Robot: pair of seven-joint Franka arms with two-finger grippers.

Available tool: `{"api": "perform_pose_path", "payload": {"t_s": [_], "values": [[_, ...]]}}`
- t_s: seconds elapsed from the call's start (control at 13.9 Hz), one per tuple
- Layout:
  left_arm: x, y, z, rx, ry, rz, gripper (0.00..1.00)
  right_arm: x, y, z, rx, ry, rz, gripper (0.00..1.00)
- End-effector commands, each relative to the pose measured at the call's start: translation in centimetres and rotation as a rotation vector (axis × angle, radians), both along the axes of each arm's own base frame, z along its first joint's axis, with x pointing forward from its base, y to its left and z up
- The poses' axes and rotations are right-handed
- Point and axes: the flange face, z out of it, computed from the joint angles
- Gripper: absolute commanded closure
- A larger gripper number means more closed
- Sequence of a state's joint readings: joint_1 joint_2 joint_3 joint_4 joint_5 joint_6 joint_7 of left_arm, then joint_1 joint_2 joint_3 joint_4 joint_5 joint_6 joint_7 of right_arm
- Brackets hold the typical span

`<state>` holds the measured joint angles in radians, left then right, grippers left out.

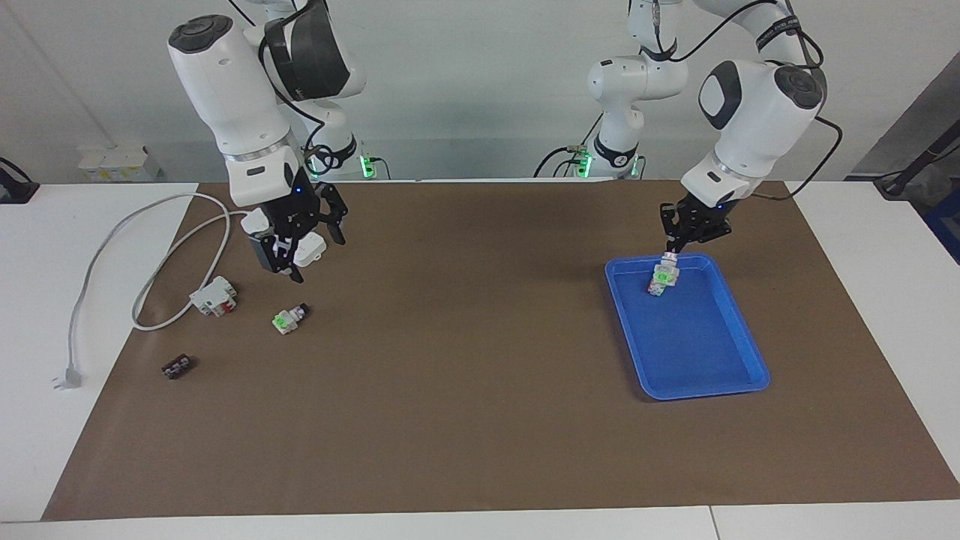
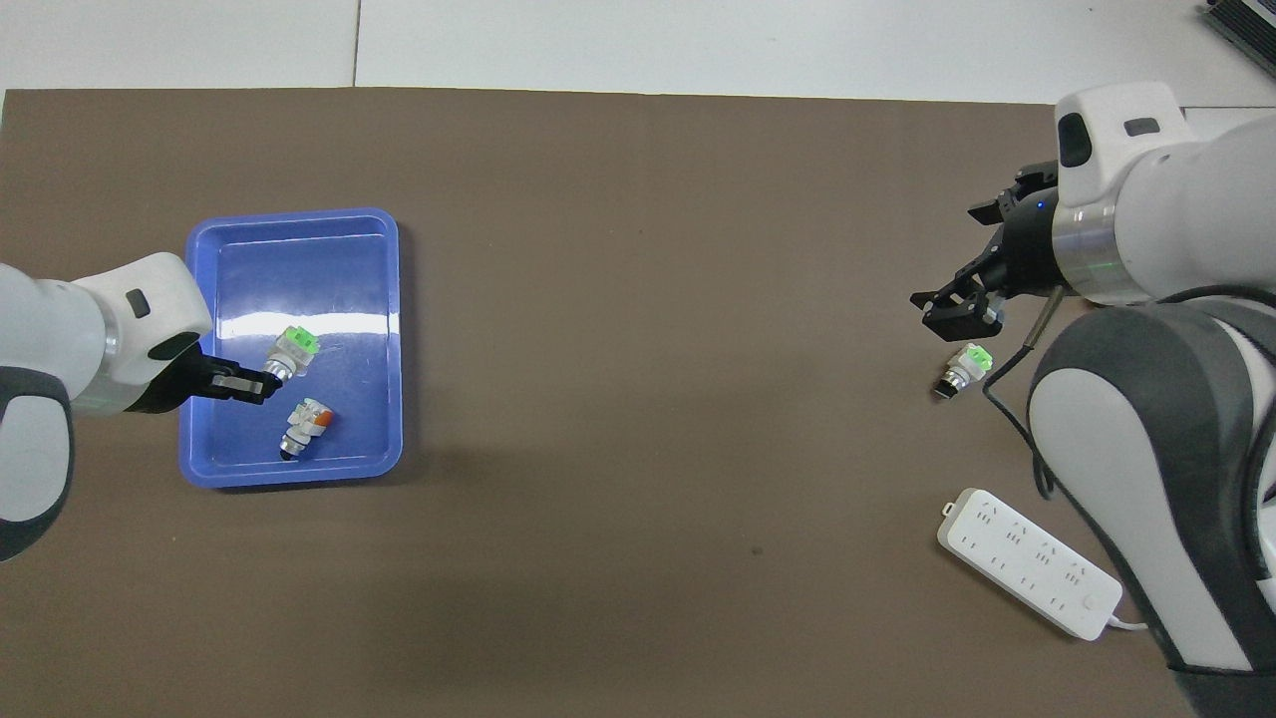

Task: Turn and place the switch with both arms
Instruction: 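Carry the switch into the blue tray with the left gripper while the right retracts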

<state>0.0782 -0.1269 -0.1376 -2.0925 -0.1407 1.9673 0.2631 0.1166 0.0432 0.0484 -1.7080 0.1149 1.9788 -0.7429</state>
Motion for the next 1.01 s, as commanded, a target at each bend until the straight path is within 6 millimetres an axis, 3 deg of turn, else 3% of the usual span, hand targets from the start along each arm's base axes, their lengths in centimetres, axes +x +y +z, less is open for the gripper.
{"api": "perform_pose_path", "payload": {"t_s": [0.0, 0.14, 0.29, 0.5, 0.94], "values": [[-2.0, 4.0, -1.7, 0.028, 0.005, -0.008, 1.0, -1.0, -0.8, 1.5, 0.013, 0.039, -0.219, 0.0], [-2.5, 6.2, -3.8, 0.034, -0.028, -0.064, 1.0, -1.4, -1.6, 2.1, 0.027, 0.059, -0.379, 0.0], [-2.5, 7.2, -5.9, 0.048, -0.085, -0.173, 1.0, -1.8, -2.5, 2.8, -0.002, 0.053, -0.533, 0.0], [-1.7, 7.3, -7.0, 0.056, -0.116, -0.295, 1.0, -2.3, -4.4, 3.7, -0.027, 0.08, -0.739, 0.0], [-1.3, 6.6, -9.5, 0.059, -0.13, -0.448, 1.0, -3.4, -6.2, 6.2, -0.042, 0.194, -0.915, 0.0]]}}
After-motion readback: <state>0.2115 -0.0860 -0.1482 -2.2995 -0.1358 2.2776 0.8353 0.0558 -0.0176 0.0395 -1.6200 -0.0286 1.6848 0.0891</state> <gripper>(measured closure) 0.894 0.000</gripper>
